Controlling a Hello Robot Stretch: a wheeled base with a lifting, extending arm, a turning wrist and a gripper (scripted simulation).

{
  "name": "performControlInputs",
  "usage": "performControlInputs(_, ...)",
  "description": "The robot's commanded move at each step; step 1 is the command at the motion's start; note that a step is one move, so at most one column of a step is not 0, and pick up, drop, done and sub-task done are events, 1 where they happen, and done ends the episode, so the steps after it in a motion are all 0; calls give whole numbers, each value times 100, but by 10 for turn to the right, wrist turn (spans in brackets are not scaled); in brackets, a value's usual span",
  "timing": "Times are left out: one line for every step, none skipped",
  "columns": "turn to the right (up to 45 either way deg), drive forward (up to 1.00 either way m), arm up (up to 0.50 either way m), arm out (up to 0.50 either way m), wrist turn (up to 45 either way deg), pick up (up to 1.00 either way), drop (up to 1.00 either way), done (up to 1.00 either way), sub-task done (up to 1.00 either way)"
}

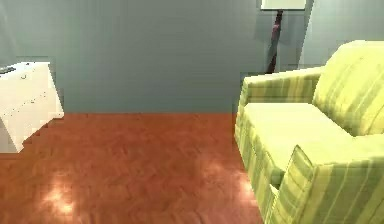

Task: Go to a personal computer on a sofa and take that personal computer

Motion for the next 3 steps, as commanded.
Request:
performControlInputs(450, 0, 0, 0, 0, 0, 0, 0, 0)
performControlInputs(450, 0, 0, 0, 0, 0, 0, 0, 0)
performControlInputs(450, 0, 0, 0, 0, 0, 0, 0, 0)
